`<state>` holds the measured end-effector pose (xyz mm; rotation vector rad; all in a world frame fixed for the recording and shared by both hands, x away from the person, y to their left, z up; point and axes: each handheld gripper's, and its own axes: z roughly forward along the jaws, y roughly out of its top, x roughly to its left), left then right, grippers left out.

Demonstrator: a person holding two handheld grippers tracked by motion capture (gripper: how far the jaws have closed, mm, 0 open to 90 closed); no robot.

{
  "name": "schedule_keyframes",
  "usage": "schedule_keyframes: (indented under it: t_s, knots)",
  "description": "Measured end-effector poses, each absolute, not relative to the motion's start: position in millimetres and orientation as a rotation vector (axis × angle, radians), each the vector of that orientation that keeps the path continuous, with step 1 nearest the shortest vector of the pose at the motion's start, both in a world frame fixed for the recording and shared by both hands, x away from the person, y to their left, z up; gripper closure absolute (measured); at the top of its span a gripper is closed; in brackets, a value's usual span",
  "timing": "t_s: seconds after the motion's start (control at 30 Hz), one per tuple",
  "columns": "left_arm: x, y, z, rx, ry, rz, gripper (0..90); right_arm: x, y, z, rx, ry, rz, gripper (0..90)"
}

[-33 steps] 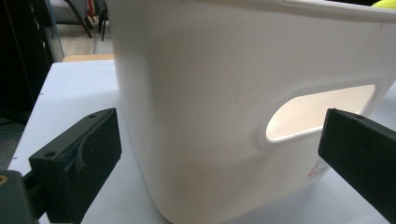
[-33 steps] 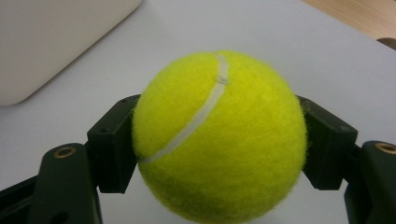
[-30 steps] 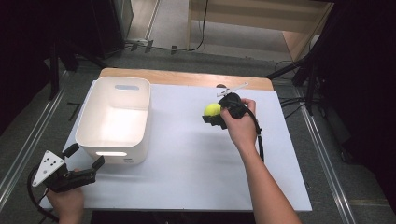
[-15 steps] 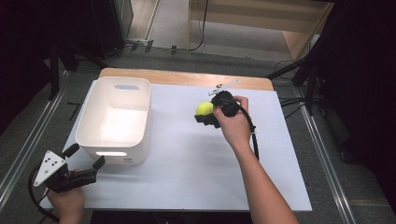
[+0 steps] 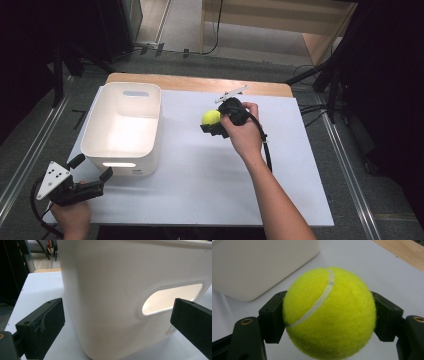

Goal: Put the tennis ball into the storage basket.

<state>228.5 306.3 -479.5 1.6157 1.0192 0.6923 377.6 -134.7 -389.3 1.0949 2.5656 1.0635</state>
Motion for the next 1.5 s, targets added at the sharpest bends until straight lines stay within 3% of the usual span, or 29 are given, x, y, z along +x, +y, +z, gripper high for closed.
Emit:
schedule_keyframes:
  t_s: [1.5]
  knots:
    - [229,305,-481,1.624,1.012,0.694,0.0,365,-74,-376,0.864,2.679,1.137,23.5]
